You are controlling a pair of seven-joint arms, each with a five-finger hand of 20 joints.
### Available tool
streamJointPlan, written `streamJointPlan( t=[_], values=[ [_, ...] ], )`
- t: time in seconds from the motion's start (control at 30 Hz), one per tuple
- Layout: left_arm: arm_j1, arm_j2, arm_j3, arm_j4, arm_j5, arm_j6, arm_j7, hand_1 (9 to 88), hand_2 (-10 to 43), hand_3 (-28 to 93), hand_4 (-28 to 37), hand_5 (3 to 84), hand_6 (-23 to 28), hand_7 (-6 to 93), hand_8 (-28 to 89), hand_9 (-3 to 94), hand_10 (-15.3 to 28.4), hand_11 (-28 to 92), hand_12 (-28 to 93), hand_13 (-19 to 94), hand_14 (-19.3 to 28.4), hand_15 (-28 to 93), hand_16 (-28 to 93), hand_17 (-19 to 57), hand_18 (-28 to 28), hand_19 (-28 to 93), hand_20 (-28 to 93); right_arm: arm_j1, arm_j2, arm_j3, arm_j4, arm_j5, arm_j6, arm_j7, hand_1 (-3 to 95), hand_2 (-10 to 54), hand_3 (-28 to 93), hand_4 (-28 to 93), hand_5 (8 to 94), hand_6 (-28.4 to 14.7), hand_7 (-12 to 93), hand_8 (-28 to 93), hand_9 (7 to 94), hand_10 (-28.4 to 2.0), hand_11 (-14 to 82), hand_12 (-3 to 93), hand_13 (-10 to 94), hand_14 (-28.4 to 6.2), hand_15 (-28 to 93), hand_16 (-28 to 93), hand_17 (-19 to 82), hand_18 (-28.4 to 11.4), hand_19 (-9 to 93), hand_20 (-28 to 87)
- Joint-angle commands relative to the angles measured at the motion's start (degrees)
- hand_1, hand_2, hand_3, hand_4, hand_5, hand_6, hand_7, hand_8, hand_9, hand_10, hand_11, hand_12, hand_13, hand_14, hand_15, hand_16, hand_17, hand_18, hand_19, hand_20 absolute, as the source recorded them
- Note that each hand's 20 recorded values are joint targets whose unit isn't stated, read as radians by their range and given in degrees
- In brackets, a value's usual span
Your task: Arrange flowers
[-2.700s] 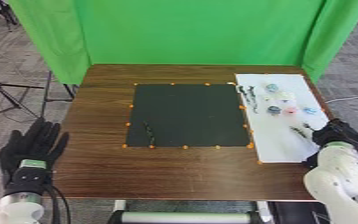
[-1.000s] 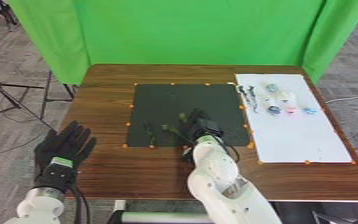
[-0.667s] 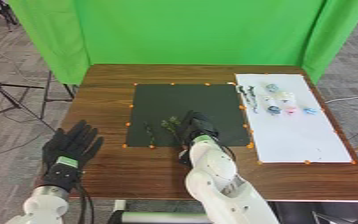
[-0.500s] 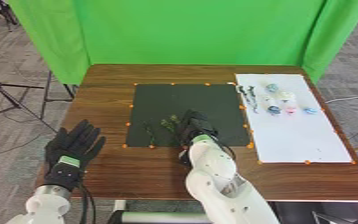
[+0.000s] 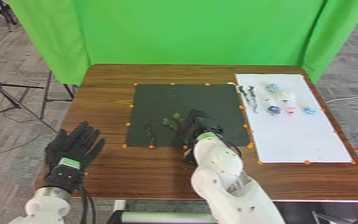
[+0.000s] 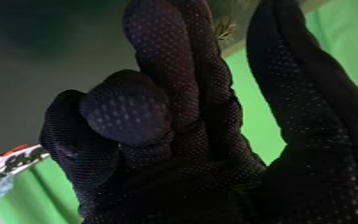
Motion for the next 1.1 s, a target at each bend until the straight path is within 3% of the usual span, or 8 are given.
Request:
streamJointPlan(
  t=[0.03, 0.17, 0.27, 0.33, 0.5, 0.6, 0.7, 1.1],
  values=[
    [0.9, -0.55, -0.20, -0.61, -0.56, 0.22, -0.17, 27.7, 18.5, 74, -28.3, 44.2, 7.3, 28.2, -13, 41.7, 14.2, 32, 14, 31, 15.8, 54, -8, -3.2, 15.6, 45, 11, -1.2, 0.6, 1.6, -2.5, 5.1, -5.1, 0.4, 37.3, -8.4, 70, -19, 75.3, -5.7, 22, -9, 83.8, -15.8, 32.6, 27.8, 84, -7.2, 60, 39, 58, -21.1, 93, 52],
    [0.8, -0.16, -0.35, -0.27, -0.97, -1.90, -0.11, 27.8, 18.6, 74, -28.3, 44.3, 7.3, 28.2, -13, 41.7, 14.1, 32, 14, 31, 15.8, 54, -8, -3.2, 15.6, 45, 11, -1.3, 0.7, 1.2, -2.4, 3.9, -4.3, 0.2, 36.8, -8.6, 70, -19, 73.9, -5.7, 20, -9, 84.8, -16.0, 29.2, 26.0, 85, -6.5, 58, 38, 59, -20.6, 93, 49],
    [1.0, -0.20, -0.58, -0.15, 0.49, -2.65, -0.24, 27.7, 18.7, 73, -28.3, 44.0, 7.2, 28.0, -13, 41.6, 14.2, 32, 13, 31, 15.8, 54, -8, -3.2, 15.6, 45, 11, -1.6, 0.8, 1.1, -2.6, 3.2, -3.7, 0.2, 36.7, -8.6, 70, -19, 72.7, -6.1, 19, -9, 85.2, -16.1, 27.5, 25.2, 86, -6.5, 58, 38, 59, -20.8, 93, 48],
    [0.8, -0.60, -1.17, 0.40, 1.20, -4.16, -1.74, 27.8, 18.7, 73, -28.3, 43.8, 7.1, 27.7, -13, 41.3, 14.1, 31, 13, 31, 15.8, 54, -8, -3.3, 15.5, 44, 11, -1.5, 0.8, 1.0, -2.5, 2.0, -3.9, -0.1, 36.6, -8.5, 70, -19, 72.4, -6.2, 18, -9, 85.4, -16.2, 27.0, 25.0, 86, -6.4, 57, 38, 59, -20.7, 93, 48],
    [0.5, -0.92, -1.80, 0.65, 2.29, -5.16, -3.26, 27.4, 18.5, 73, -28.3, 42.7, 7.1, 26.5, -13, 40.1, 14.2, 30, 13, 30, 15.8, 53, -8, -3.5, 15.4, 44, 11, -2.3, 1.2, 1.3, -4.2, 3.0, -3.2, -0.2, 36.3, -8.0, 70, -19, 71.6, -6.8, 16, -10, 85.8, -16.2, 26.4, 24.7, 87, -6.4, 56, 38, 59, -21.0, 93, 47],
    [0.3, -0.38, -1.49, 0.78, 1.74, -5.52, -2.21, 27.1, 18.5, 73, -28.3, 42.6, 7.1, 26.1, -13, 40.0, 14.1, 30, 13, 30, 15.7, 53, -8, -3.6, 15.4, 44, 11, -2.9, 1.8, 1.2, -6.1, 3.6, -2.5, -0.5, 36.0, -7.8, 70, -18, 71.5, -7.6, 14, -10, 86.5, -16.3, 25.6, 24.3, 88, -6.3, 55, 38, 60, -21.0, 93, 47],
    [1.0, -0.30, -1.65, 1.15, 2.00, -7.40, -2.09, 27.2, 18.5, 73, -28.3, 42.5, 7.1, 25.8, -12, 39.9, 14.2, 30, 13, 30, 15.7, 53, -8, -3.7, 15.3, 44, 11, -3.6, 2.5, 1.1, -7.7, 3.2, -2.1, -1.5, 35.8, -7.8, 70, -18, 71.2, -8.1, 12, -10, 86.7, -16.4, 25.3, 24.2, 88, -6.2, 55, 38, 60, -21.0, 93, 48],
    [1.5, -0.78, -1.50, 1.14, 2.28, -7.66, -1.10, 26.9, 18.4, 73, -28.3, 42.1, 7.2, 25.2, -12, 39.3, 14.1, 29, 14, 29, 15.8, 52, -8, -3.9, 15.2, 44, 11, -0.8, 7.5, -1.0, -3.7, -15.1, 5.6, -5.2, 35.3, -7.3, 70, -18, 69.5, -8.4, 12, -9, 84.0, -16.9, 23.2, 23.2, 86, -8.1, 50, 36, 57, -20.9, 93, 41]
  ],
)
